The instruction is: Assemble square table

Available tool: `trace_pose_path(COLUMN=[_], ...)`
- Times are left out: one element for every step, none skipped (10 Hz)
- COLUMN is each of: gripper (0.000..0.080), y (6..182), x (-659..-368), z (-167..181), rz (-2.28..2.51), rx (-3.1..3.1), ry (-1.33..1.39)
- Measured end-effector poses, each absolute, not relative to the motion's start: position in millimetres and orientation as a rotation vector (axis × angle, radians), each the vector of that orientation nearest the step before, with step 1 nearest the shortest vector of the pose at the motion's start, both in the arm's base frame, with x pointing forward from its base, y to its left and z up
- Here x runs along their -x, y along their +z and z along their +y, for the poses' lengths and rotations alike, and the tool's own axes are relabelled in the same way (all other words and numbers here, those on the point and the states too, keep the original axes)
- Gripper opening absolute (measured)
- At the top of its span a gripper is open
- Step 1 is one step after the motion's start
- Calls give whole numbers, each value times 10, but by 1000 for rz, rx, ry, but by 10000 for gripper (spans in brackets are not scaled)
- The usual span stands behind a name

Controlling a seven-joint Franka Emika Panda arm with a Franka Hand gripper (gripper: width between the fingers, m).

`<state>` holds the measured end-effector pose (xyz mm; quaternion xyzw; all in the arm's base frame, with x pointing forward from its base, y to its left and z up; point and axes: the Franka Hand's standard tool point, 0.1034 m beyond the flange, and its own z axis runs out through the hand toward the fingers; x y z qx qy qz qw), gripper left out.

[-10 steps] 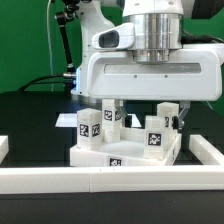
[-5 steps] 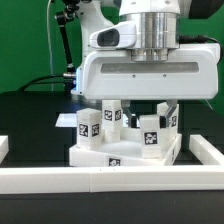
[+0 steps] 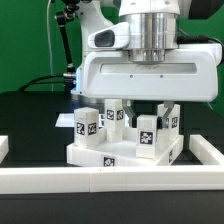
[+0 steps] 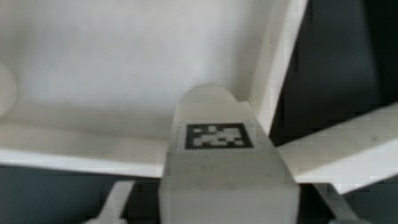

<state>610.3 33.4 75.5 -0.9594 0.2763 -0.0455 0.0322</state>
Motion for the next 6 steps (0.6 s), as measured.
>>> trace_pose_path(gripper=[288, 288, 290, 290, 290, 290], y=[755, 754, 753, 753, 752, 752], x=[-6065, -6055, -6053, -6054, -6055, -6055], z=[326, 364, 398, 399, 394, 388], rz=[1122, 1190, 1370, 1510, 1618, 1729], rx=[2842, 2816, 2717, 2634, 2562, 2479], ry=[-162, -161, -155, -154, -149, -138])
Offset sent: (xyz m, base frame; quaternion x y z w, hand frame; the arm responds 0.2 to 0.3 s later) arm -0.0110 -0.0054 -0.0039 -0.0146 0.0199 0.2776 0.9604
